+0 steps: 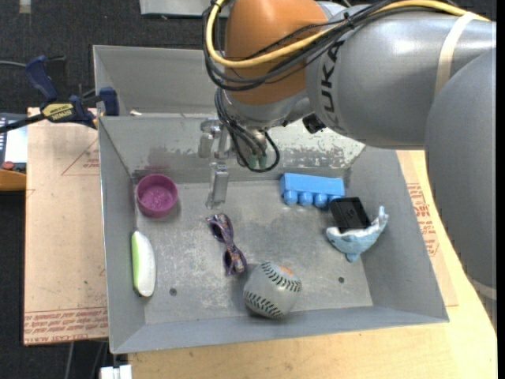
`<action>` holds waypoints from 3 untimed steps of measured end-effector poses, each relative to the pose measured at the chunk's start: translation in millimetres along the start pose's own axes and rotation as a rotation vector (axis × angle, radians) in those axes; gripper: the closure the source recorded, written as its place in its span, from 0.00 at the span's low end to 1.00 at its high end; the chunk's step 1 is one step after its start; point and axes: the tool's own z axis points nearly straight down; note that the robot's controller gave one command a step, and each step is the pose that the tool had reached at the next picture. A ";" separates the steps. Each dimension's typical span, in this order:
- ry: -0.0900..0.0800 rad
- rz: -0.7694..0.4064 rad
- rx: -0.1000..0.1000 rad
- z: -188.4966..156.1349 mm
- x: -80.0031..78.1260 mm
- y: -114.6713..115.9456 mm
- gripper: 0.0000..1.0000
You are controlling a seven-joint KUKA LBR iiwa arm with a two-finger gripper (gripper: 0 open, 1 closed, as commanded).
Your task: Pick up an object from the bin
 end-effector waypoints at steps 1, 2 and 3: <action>-0.008 0.004 -0.001 -5.4 -1.3 -1.3 0.00; 0.000 -0.036 -0.002 77.0 -18.4 50.0 0.00; -0.008 0.054 -0.003 75.5 -8.2 57.5 0.00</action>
Offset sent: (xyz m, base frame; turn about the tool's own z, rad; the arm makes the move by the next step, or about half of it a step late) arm 0.0185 0.0488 -0.0755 -0.0330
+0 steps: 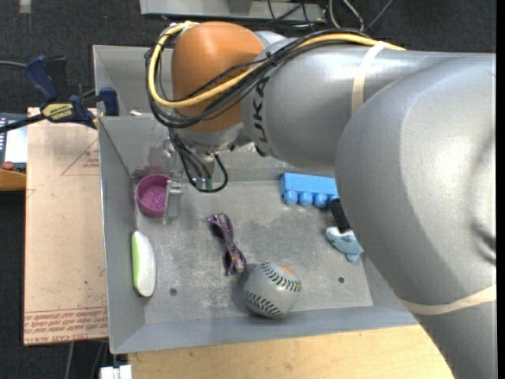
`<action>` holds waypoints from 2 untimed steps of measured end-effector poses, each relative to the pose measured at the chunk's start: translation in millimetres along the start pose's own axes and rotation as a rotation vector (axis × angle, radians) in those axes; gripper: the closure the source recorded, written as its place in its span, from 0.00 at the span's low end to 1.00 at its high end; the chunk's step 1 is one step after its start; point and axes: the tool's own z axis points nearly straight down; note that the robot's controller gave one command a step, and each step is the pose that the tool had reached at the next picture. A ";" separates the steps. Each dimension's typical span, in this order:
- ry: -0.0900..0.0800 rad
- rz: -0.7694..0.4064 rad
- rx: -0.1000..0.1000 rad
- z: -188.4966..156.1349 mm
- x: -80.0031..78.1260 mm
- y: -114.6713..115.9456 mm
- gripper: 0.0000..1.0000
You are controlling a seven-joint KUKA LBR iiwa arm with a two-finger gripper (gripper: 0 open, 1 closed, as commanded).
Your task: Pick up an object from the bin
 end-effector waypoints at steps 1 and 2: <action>0.006 -0.024 0.000 32.4 6.5 24.0 0.00; -0.004 0.162 0.004 89.6 11.6 16.9 0.00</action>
Offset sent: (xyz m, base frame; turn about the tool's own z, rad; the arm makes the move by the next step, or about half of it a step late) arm -0.0124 0.0209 -0.0899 0.1648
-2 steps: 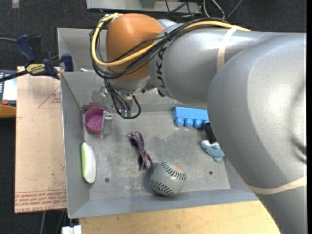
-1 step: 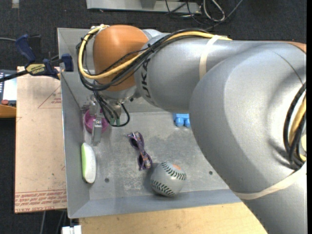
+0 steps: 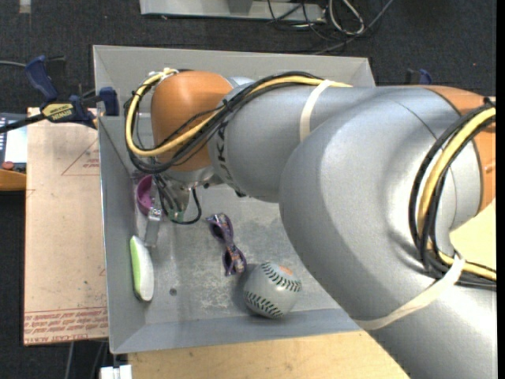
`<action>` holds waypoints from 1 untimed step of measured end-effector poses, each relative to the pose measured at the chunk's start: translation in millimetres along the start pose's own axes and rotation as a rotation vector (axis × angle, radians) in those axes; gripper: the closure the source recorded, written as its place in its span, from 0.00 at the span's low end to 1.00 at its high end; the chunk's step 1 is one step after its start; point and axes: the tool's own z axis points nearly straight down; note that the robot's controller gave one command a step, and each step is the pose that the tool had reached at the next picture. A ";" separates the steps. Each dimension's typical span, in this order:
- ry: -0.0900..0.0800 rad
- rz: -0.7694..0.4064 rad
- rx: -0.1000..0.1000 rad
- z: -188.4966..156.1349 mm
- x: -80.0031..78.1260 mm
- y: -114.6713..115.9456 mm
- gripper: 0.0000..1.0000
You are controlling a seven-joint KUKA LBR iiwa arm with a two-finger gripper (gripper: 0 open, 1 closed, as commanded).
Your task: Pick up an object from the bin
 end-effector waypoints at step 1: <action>0.005 -0.078 -0.006 -1.5 -6.7 1.7 1.00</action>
Offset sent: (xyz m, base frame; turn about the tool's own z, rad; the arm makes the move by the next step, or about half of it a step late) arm 0.0000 0.0000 0.0000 0.0000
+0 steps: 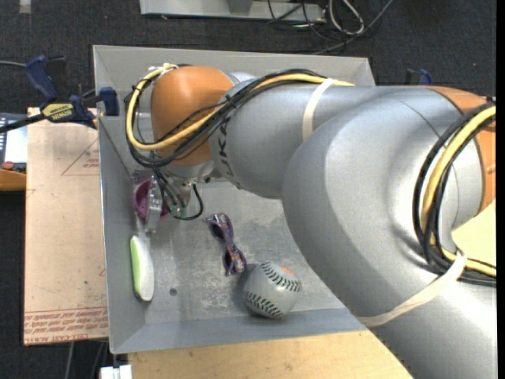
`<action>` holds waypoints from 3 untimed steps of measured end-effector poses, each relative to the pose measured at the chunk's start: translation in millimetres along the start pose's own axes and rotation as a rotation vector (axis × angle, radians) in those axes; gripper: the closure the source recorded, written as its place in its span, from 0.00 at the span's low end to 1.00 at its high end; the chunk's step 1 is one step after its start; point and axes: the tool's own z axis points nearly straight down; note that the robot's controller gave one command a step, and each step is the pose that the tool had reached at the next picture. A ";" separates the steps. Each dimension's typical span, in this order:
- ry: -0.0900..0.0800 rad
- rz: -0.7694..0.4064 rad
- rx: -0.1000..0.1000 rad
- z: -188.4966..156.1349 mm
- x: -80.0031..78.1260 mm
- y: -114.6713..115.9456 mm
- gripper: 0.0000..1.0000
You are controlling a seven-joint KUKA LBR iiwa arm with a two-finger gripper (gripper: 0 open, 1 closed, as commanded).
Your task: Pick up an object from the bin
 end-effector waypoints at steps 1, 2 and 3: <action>0.000 -0.001 0.000 0.0 -0.1 0.0 1.00; 0.010 0.000 0.005 -10.6 2.8 -1.6 1.00; 0.010 0.000 0.004 -35.3 2.9 -1.3 1.00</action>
Offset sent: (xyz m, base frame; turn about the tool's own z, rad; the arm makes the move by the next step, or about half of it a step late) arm 0.0001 0.0000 0.0882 -0.0009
